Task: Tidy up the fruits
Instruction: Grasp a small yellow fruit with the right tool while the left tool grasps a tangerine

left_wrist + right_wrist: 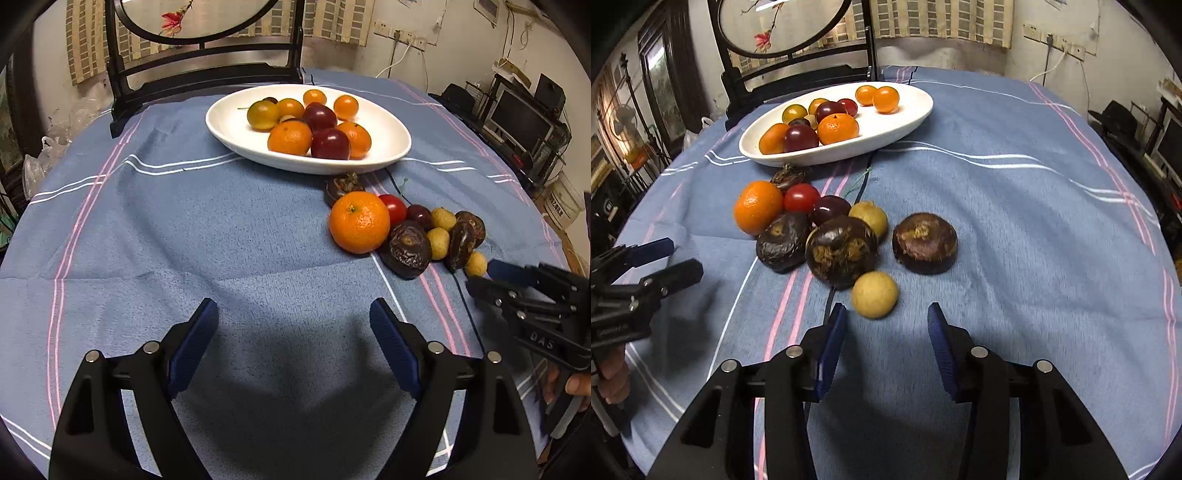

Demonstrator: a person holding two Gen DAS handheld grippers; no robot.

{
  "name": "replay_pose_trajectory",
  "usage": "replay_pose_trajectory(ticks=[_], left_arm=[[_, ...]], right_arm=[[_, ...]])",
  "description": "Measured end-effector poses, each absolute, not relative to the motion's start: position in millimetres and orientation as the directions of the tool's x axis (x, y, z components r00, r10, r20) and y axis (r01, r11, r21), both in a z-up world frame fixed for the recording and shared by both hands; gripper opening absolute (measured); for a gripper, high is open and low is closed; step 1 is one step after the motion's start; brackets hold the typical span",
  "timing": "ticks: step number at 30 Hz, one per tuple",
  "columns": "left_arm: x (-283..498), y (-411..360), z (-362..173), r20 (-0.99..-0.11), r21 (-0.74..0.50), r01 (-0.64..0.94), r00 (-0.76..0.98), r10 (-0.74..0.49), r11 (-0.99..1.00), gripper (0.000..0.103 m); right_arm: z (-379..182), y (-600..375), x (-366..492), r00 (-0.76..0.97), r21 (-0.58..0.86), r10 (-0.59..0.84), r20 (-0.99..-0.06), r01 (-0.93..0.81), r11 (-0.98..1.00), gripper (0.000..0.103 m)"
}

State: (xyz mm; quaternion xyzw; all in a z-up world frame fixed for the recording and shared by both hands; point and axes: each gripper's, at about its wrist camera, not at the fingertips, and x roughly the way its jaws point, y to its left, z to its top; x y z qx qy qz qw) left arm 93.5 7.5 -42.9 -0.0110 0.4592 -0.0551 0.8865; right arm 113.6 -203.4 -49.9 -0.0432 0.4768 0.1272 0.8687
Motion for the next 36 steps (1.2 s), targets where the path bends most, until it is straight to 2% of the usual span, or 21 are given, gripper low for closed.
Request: replay_pose_trajectory(ticks=[2, 5, 8, 13, 17, 28, 33, 34, 36], left_arm=[[95, 7, -45, -0.817, -0.075, 0.089, 0.566, -0.112, 0.993, 0.082], [95, 5, -47, -0.823, -0.068, 0.094, 0.557, -0.109, 0.993, 0.082], [97, 4, -48, -0.826, -0.063, 0.102, 0.553, -0.109, 0.993, 0.082], [106, -3, -49, -0.831, -0.039, 0.118, 0.547, -0.098, 0.992, 0.082], [119, -17, -56, -0.844, 0.011, 0.144, 0.532, -0.068, 0.990, 0.072], [155, -41, -56, -0.848, 0.036, 0.187, 0.526, -0.069, 0.982, 0.065], [164, -49, -56, -0.844, 0.026, 0.213, 0.528, -0.093, 0.977, 0.054], [165, -50, -56, -0.842, 0.016, 0.218, 0.530, -0.104, 0.976, 0.045], [165, -53, -55, -0.839, 0.014, 0.218, 0.534, -0.107, 0.976, 0.044]], right_arm=[[-52, -198, 118, 0.523, 0.015, 0.159, -0.838, -0.269, 0.963, 0.041], [-51, -191, 123, 0.534, -0.005, 0.157, -0.831, -0.289, 0.957, 0.026], [-50, -189, 119, 0.541, -0.024, 0.152, -0.827, -0.304, 0.952, 0.026], [-47, -195, 108, 0.527, 0.045, 0.220, -0.821, -0.324, 0.945, 0.026], [-45, -201, 105, 0.521, 0.089, 0.260, -0.813, -0.330, 0.940, 0.026], [-48, -209, 106, 0.485, 0.199, 0.354, -0.800, -0.342, 0.918, 0.026], [-49, -212, 108, 0.473, 0.226, 0.374, -0.798, -0.340, 0.913, 0.026], [-49, -213, 108, 0.471, 0.232, 0.378, -0.797, -0.339, 0.912, 0.026], [-49, -213, 108, 0.471, 0.236, 0.381, -0.796, -0.338, 0.911, 0.026]])
